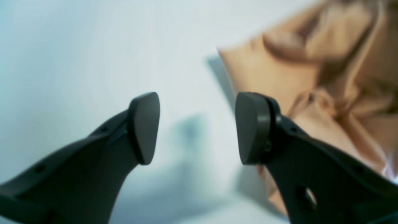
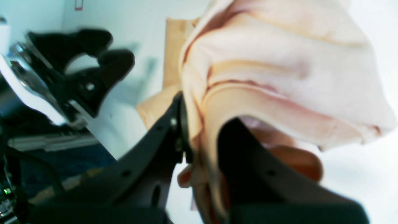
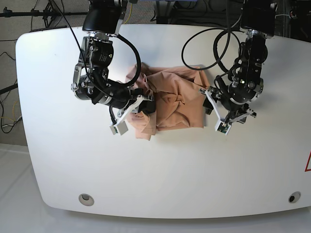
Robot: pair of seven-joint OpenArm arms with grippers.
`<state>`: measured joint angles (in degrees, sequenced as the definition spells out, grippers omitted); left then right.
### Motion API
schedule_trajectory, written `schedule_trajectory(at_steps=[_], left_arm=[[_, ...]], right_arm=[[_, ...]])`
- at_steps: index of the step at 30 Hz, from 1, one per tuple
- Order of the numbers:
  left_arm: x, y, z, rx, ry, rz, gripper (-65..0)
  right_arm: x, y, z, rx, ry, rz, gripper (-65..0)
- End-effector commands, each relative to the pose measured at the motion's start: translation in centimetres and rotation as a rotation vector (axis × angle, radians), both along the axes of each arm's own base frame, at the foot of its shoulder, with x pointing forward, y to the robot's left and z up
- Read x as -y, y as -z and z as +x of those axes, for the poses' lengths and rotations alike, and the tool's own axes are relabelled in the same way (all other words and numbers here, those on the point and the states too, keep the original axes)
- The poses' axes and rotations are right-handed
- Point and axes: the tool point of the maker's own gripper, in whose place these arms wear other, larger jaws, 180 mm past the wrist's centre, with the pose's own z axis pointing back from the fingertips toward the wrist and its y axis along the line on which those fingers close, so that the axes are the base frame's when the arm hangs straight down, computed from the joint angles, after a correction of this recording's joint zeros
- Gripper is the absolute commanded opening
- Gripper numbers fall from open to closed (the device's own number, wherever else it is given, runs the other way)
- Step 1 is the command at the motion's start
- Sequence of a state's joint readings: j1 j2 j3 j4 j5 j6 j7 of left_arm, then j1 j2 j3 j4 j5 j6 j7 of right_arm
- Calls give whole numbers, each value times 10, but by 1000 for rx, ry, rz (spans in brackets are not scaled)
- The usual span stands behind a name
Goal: Fold the T-shirt properly
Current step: 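Open the left gripper and withdraw it from the shirt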
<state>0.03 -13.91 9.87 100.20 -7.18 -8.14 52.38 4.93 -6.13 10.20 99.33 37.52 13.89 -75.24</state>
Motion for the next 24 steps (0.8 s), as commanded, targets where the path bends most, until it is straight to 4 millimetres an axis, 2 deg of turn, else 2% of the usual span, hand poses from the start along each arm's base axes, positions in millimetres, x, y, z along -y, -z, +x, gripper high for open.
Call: schedule_trajectory(at_steps=[1, 7, 15, 20, 24], left_arm=[[-5, 1, -2, 19, 3, 3, -283], [-7, 34, -24, -41, -4, -12, -283], [-13, 72, -39, -130, -6, -13, -283], [-11, 86, -48, -177, 55, -15, -283], [-6, 88, -49, -185, 64, -24, -283]], right_arm=[[-10, -17, 8, 48, -15, 26, -650], [-23, -18, 5, 50, -55, 21, -650], [-22, -19, 7, 56, -57, 17, -650], [-22, -19, 7, 56, -57, 17, -650], [-23, -20, 7, 58, -57, 19, -650]])
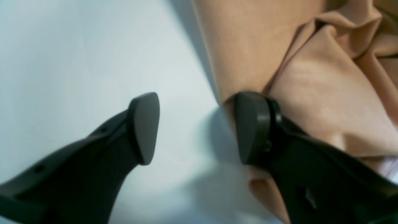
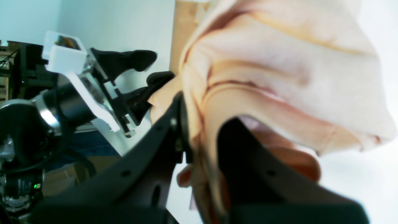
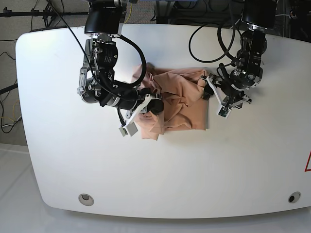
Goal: Fold the T-shirt properly
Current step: 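Open the left gripper and withdraw it from the shirt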
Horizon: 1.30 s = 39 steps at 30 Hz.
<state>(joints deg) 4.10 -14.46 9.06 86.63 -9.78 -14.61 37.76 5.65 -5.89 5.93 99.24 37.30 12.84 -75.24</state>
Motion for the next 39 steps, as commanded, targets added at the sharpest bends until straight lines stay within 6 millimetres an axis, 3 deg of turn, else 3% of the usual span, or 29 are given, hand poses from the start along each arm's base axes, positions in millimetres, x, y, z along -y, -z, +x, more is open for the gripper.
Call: schedule_trajectory(at_steps=[1, 10, 25, 30, 35, 39], left_arm=[[-4, 20, -20, -105, 14, 68, -283], [2, 18, -20, -100, 25, 59, -283], [13, 19, -20, -99, 28, 38, -283], [12, 18, -20, -98, 28, 40, -283], [12, 18, -20, -98, 28, 41, -283], [12, 18, -19, -96, 28, 41, -283]], right_arm=[[-4, -16, 9, 51, 3, 31, -650], [-8, -19, 9, 56, -4, 42, -650], [-42, -32, 8, 109, -118, 30, -650], [-48, -17, 9, 49, -127, 39, -650], [-51, 10, 7, -51, -140, 37, -564], [-53, 24, 4, -100, -151, 38, -452]])
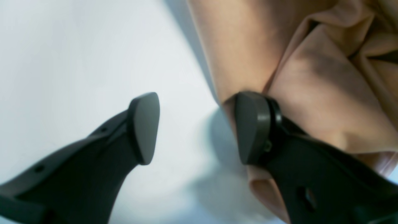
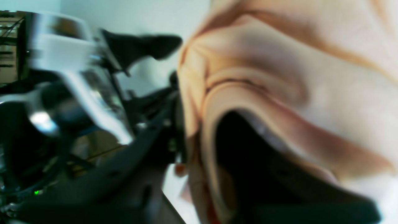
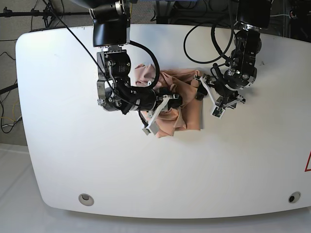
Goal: Fold the T-shirt properly
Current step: 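Open the left gripper and withdraw it from the shirt, then press the folded end down with the right gripper and release it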
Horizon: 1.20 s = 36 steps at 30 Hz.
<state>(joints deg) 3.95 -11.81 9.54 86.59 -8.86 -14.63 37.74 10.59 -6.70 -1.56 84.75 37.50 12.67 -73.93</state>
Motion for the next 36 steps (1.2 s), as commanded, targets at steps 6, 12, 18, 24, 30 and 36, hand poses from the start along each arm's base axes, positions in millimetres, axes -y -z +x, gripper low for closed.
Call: schedule_trajectory(at_steps=[6, 12, 18, 24, 30, 36], left_arm=[[-9, 16, -16, -91, 20, 74, -283], [-9, 14, -14, -87, 20, 74, -283], [-9, 14, -14, -85, 20, 74, -283], [-10, 14, -14, -85, 18, 74, -283], [-11, 13, -13, -84, 15, 74, -283], [-10, 13, -13, -83, 15, 73, -283]], right_arm=[[-7, -10, 7, 26, -21, 31, -370], [-30, -19, 2, 61, -113, 20, -372], [-57, -33, -9, 78, -203, 71, -372], [-64, -38, -11, 87, -225, 84, -372], [-67, -40, -11, 98, -245, 71, -372], [-68, -47, -4, 120, -250, 70, -372]])
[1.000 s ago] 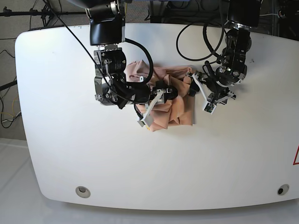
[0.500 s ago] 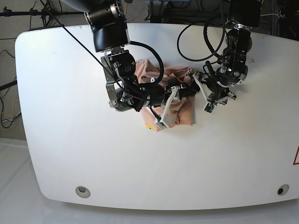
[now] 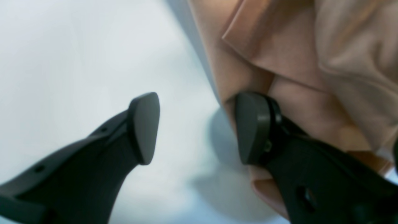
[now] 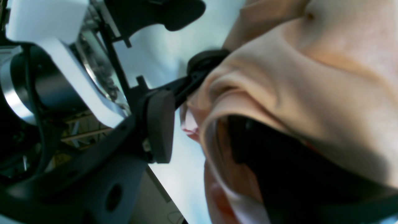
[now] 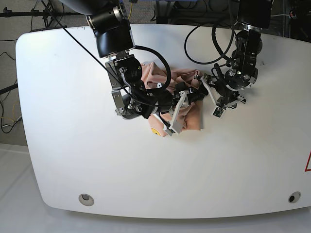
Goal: Fold the T-shirt properly
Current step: 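Press the folded end down with the right gripper and release it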
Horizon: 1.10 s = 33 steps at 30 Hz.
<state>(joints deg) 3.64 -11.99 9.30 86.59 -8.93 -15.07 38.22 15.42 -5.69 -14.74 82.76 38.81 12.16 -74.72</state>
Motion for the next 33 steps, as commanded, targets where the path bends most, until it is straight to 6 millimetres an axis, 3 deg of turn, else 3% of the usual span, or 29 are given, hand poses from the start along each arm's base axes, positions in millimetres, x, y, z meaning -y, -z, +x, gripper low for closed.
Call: schedule_trajectory(at_steps=[1, 9, 13, 25, 33], left_arm=[[-8, 13, -14, -79, 12, 68, -283], [-10, 6, -2, -55, 5, 70, -283], [-24, 0, 6, -38, -37, 70, -283], [-35, -20, 24, 21, -50, 89, -283], [-40, -40, 32, 56, -66, 97, -283]], right_arm=[[-24, -36, 8, 52, -28, 130, -372], [-29, -50, 17, 84, -35, 142, -372], [-35, -60, 21, 101, -41, 159, -372], [-35, -68, 30, 126, -36, 161, -372], [-15, -72, 47, 121, 54, 186, -372]])
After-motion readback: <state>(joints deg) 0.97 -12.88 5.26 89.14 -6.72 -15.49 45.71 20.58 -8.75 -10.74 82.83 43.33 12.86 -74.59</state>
